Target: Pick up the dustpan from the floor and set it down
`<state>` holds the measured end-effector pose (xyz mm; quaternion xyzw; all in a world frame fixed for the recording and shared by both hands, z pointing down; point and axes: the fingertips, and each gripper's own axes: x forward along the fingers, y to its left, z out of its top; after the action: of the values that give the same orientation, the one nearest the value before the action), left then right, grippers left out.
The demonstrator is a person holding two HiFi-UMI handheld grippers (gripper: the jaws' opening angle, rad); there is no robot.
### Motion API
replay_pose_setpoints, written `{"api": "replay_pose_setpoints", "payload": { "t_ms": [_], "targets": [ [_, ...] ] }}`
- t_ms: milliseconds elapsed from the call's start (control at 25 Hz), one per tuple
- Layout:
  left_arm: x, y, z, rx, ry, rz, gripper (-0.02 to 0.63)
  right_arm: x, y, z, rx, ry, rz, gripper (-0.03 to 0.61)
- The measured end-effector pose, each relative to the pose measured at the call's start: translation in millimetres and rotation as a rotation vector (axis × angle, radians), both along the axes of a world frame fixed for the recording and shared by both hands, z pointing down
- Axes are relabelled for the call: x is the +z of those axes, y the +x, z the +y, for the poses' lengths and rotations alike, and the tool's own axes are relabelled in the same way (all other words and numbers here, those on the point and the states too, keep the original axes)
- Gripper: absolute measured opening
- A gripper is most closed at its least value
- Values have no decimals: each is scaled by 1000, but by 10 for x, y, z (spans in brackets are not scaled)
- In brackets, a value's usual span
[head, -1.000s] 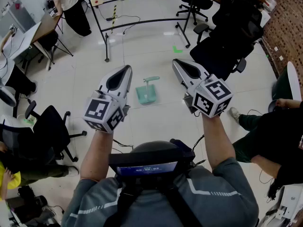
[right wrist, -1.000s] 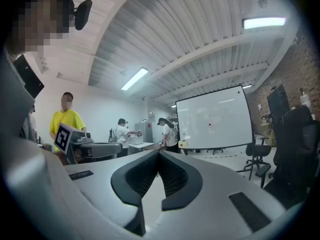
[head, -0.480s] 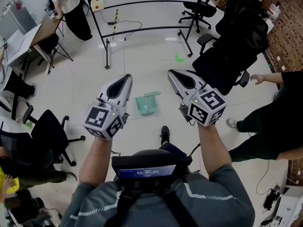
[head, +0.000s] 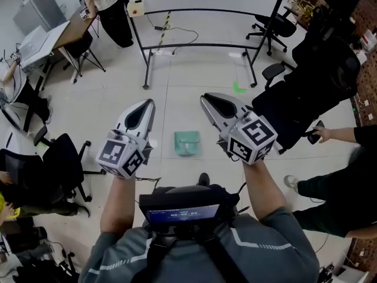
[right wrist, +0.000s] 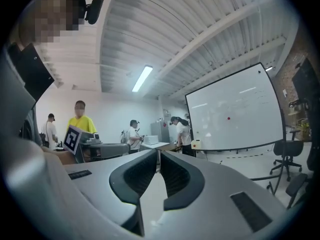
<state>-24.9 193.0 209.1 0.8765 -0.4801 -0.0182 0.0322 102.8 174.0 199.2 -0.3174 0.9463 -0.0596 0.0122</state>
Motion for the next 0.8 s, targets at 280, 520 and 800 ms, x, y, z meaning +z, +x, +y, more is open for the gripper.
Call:
{"api": "replay_pose_setpoints", "payload": {
  "t_ms": [280,520,800],
  "targets": [
    [34,-413,-628,-10,3,-6,32,47,-319,-679,9,-25,-13,40],
    [56,-689,-859,19,-13,-12,32,110,-623,-890,-5,-13,45,67],
    [1064,-772,-1311,9,-114,-21,32,1318,-775,-1301,-95,-84,188,167]
  ]
}}
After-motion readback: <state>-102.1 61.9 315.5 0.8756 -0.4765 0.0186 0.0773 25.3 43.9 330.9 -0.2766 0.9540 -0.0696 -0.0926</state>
